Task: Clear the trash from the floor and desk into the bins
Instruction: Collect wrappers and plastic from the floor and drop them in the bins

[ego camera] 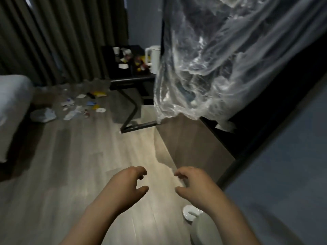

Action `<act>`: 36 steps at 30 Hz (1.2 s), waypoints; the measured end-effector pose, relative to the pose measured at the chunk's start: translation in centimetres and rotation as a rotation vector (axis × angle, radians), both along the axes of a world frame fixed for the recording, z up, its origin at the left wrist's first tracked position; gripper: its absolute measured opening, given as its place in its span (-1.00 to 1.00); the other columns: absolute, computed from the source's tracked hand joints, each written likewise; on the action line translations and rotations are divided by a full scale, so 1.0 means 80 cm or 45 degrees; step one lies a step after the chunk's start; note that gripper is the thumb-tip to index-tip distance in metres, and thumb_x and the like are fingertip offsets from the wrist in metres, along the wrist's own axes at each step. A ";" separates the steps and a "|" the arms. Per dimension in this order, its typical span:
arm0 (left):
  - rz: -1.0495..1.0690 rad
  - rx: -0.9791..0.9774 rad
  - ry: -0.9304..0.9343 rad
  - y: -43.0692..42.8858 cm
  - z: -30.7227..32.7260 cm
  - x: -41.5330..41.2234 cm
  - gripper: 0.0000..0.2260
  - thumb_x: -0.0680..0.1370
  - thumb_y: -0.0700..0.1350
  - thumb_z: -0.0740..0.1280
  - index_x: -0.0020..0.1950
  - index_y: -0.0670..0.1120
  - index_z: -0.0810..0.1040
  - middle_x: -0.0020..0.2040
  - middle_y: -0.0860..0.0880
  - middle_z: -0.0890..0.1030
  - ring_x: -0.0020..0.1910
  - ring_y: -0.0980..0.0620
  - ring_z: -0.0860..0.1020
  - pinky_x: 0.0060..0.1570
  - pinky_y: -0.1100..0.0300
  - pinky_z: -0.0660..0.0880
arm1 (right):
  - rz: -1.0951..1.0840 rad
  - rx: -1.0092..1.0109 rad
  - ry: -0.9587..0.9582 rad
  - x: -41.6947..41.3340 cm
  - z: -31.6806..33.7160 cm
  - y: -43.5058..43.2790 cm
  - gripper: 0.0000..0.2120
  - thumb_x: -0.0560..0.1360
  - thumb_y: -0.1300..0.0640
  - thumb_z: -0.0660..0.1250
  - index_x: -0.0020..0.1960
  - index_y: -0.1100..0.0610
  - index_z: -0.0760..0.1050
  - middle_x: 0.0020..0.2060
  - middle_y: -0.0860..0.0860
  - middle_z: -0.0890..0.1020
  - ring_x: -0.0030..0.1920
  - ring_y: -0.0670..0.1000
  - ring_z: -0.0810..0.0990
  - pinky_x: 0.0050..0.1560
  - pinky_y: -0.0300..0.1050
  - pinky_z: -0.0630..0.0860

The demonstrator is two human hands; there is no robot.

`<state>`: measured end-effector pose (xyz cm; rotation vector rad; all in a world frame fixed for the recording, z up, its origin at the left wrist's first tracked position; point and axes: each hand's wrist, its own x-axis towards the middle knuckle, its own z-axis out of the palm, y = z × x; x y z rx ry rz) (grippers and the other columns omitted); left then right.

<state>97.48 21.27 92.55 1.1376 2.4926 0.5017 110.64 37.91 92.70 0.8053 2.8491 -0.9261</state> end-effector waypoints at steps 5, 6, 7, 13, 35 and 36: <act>0.270 0.006 0.012 -0.042 -0.004 -0.080 -0.66 0.51 0.06 0.30 0.28 0.10 0.42 0.18 0.19 0.52 0.13 0.18 0.49 0.03 0.33 0.40 | 0.263 0.049 -0.011 -0.128 0.002 -0.008 -0.60 0.39 0.04 0.34 0.22 -0.10 0.47 0.09 -0.17 0.53 0.07 -0.14 0.52 0.08 -0.19 0.50; 0.303 0.000 0.011 -0.045 -0.004 -0.092 -0.66 0.51 0.06 0.30 0.28 0.10 0.42 0.18 0.19 0.51 0.13 0.18 0.49 0.03 0.33 0.40 | 0.292 0.045 -0.014 -0.145 0.003 -0.008 -0.61 0.39 0.03 0.34 0.22 -0.10 0.47 0.09 -0.17 0.53 0.07 -0.14 0.52 0.08 -0.18 0.50; 0.346 -0.005 0.008 -0.046 -0.004 -0.107 -0.66 0.51 0.06 0.30 0.28 0.10 0.42 0.18 0.18 0.51 0.13 0.18 0.48 0.04 0.33 0.41 | 0.330 0.042 -0.010 -0.167 0.002 -0.005 -0.61 0.40 0.04 0.34 0.22 -0.11 0.47 0.08 -0.16 0.53 0.07 -0.14 0.52 0.08 -0.19 0.50; 0.547 -0.042 0.044 -0.023 0.005 -0.212 -0.65 0.51 0.08 0.30 0.28 0.09 0.43 0.19 0.15 0.53 0.14 0.15 0.50 0.07 0.28 0.44 | 0.523 0.071 0.042 -0.310 0.009 0.040 -0.61 0.43 0.05 0.34 0.26 -0.07 0.46 0.12 -0.13 0.55 0.12 -0.12 0.50 0.05 -0.27 0.43; 0.748 0.009 -0.095 0.019 -0.017 -0.602 -0.66 0.52 0.06 0.30 0.29 0.07 0.43 0.19 0.14 0.52 0.14 0.15 0.49 0.11 0.31 0.42 | 0.671 0.079 -0.039 -0.726 -0.011 0.094 -0.60 0.45 0.00 0.32 0.28 -0.08 0.45 0.15 -0.15 0.53 0.17 -0.16 0.47 0.09 -0.29 0.41; 0.753 0.012 -0.093 0.013 -0.014 -0.628 -0.65 0.52 0.05 0.30 0.29 0.07 0.43 0.20 0.13 0.51 0.15 0.15 0.48 0.11 0.31 0.42 | 0.668 0.075 -0.047 -0.751 -0.008 0.089 -0.60 0.45 0.00 0.32 0.28 -0.08 0.44 0.15 -0.15 0.53 0.17 -0.16 0.47 0.10 -0.29 0.41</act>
